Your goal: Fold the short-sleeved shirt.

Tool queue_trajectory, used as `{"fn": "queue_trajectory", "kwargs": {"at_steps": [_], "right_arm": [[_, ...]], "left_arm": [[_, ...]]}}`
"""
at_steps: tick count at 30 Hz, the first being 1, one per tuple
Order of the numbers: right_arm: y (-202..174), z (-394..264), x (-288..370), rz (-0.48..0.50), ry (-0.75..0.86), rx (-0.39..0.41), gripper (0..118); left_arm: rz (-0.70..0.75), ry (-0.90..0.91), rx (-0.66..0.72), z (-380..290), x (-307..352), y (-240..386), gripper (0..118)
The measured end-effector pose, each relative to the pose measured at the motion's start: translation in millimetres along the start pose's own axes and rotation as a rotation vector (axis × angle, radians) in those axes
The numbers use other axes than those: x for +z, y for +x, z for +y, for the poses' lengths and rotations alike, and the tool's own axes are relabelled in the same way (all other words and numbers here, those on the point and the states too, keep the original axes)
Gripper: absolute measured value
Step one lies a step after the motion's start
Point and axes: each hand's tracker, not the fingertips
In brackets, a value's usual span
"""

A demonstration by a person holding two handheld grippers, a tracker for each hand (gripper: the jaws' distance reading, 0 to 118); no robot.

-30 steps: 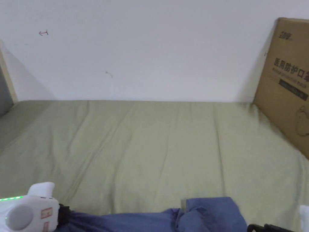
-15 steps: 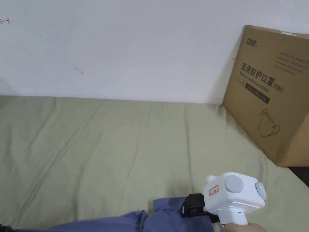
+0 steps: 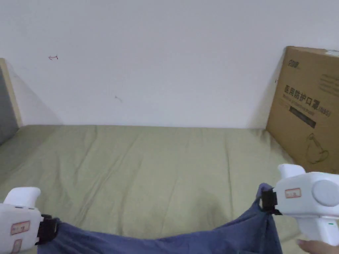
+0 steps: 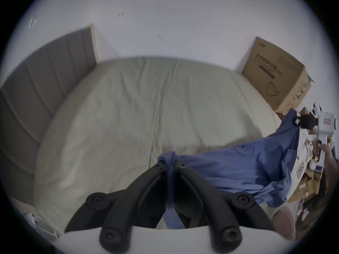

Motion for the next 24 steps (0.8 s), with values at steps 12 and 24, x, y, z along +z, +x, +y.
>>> {"fn": "queue_trajectory", "kwargs": {"at_steps": [12, 24], "right_arm": [[-4, 104, 175, -0.086, 0.331, 0.041, 5], [-37, 243, 195, -0.191, 0.494, 0.072, 5]], "left_arm": [[0.025, 0.283, -0.037, 100, 152, 22, 6], [0.057, 0.355, -0.022, 195, 135, 36, 5]]}}
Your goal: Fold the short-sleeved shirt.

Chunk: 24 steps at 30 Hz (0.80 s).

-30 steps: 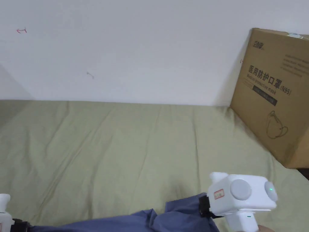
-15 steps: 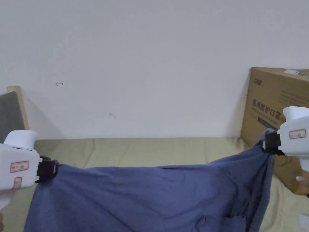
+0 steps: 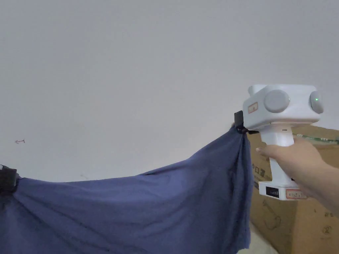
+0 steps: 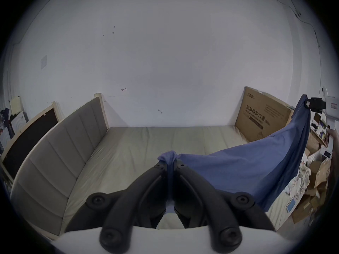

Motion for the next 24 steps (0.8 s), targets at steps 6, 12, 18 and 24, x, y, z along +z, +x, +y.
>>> {"fn": "queue_trajectory", "kwargs": {"at_steps": [6, 12, 18, 24], "right_arm": [[-14, 82, -44, -0.080, 0.104, 0.089, 5], [-10, 143, -63, -0.189, 0.231, 0.072, 5], [-4, 155, -63, -0.224, 0.371, 0.094, 5], [10, 46, -104, -0.208, 0.216, 0.133, 5]], "left_arm": [[-0.020, 0.042, 0.054, 40, -63, 13, 5], [-0.033, 0.145, 0.102, 85, -117, 27, 5], [0.002, 0.277, 0.085, 108, -148, 43, 5], [0.022, 0.191, 0.045, 47, -189, 53, 5]]}}
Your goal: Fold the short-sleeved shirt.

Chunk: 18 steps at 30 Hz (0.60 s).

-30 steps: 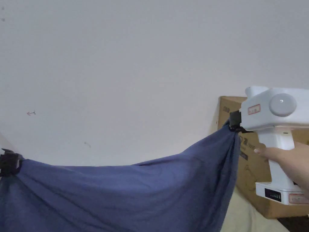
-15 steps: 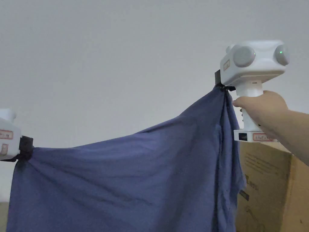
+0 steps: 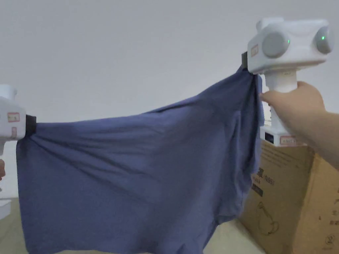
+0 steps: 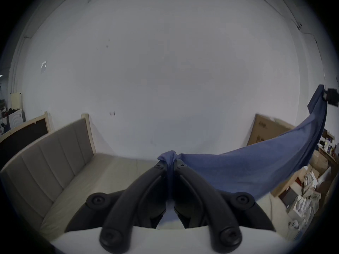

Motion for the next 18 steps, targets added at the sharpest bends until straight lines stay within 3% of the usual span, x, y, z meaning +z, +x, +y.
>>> {"fn": "queue_trajectory", "kwargs": {"at_steps": [3, 7, 10, 14, 18], "right_arm": [[-1, -118, 9, 0.107, -0.165, -0.070, 5], [-10, -301, 57, 0.215, -0.463, -0.065, 5], [-5, -416, 115, 0.275, -0.698, -0.066, 5], [14, -498, 207, 0.318, -0.860, -0.074, 5], [48, -521, 273, 0.309, -0.905, -0.088, 5]], "left_arm": [[-0.023, -0.161, 0.024, -85, -3, -4, 5], [-0.065, -0.398, 0.074, -227, 31, -20, 5], [-0.080, -0.523, -0.001, -315, 82, -29, 5], [-0.103, -0.643, -0.039, -382, 148, -52, 5], [-0.089, -0.653, -0.081, -401, 211, -75, 5]]}}
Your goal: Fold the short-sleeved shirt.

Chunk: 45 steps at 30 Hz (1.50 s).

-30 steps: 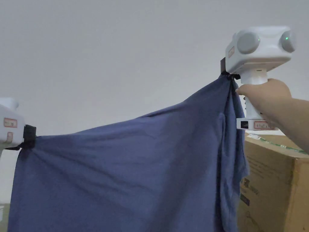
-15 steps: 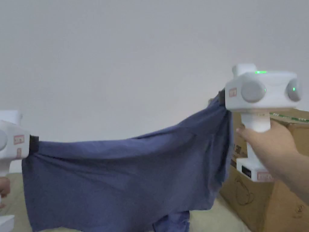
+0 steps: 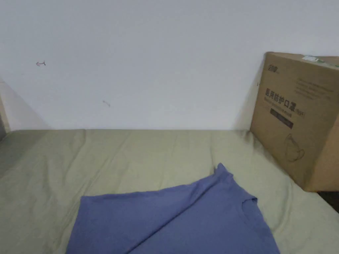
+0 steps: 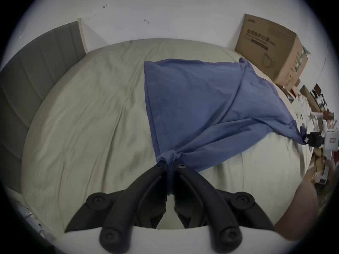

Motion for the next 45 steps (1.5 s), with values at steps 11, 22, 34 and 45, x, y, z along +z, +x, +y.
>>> {"fn": "queue_trajectory", "kwargs": {"at_steps": [11, 22, 34, 45], "right_arm": [[29, -37, 37, 0.020, -0.114, 0.034, 5], [2, -8, 99, 0.201, 0.005, -0.185, 105], [-115, -13, 188, 0.357, 0.506, -0.056, 5], [-101, -19, 157, 0.347, 0.296, -0.138, 5]], "left_arm": [[-0.018, -0.057, -0.078, -80, 61, -9, 5], [-0.155, 0.054, 0.192, -64, 142, -41, 107], [-0.063, 0.467, 0.352, -65, 224, 8, 0], [-0.031, -0.201, 0.259, -41, 77, -27, 107]]}}
